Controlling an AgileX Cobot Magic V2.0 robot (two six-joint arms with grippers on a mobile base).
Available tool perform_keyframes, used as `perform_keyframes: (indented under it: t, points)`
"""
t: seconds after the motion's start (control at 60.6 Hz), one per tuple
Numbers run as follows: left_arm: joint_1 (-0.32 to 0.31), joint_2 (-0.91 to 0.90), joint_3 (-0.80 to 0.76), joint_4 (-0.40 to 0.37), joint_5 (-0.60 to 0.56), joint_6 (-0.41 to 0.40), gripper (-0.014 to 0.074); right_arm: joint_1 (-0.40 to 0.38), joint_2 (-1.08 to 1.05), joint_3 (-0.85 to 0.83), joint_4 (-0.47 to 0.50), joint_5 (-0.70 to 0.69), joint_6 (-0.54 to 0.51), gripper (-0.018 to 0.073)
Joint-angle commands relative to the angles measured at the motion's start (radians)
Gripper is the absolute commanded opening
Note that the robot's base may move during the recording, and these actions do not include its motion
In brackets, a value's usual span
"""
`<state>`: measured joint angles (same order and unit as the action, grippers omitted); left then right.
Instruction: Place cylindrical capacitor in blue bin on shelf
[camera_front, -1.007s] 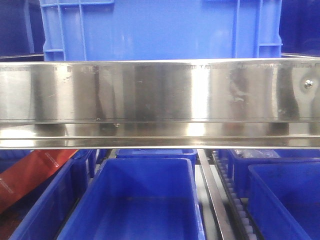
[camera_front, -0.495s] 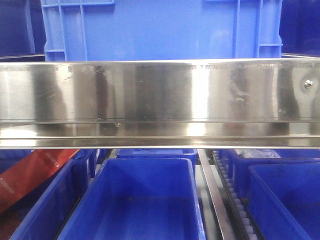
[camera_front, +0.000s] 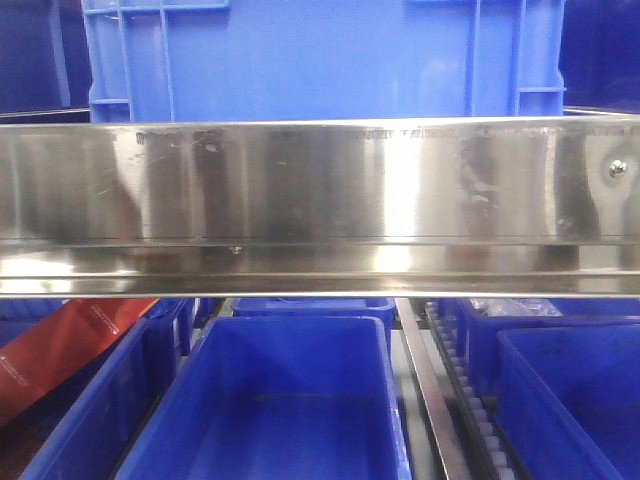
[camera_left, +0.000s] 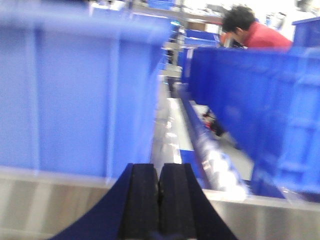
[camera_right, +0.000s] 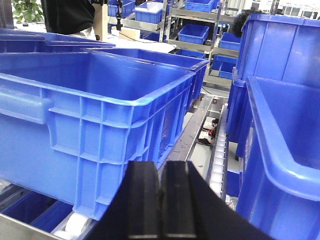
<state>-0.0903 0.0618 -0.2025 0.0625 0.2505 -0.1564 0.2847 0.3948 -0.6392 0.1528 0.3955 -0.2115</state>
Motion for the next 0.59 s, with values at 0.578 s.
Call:
perform_keyframes:
  t: [0.578]
  points:
    - [0.007,-0.062,0.202,-0.007,-0.190,0.026,-0.0111,-0.004,-0.005,0.003,-0.008,-0.030,-0.001,-0.0168]
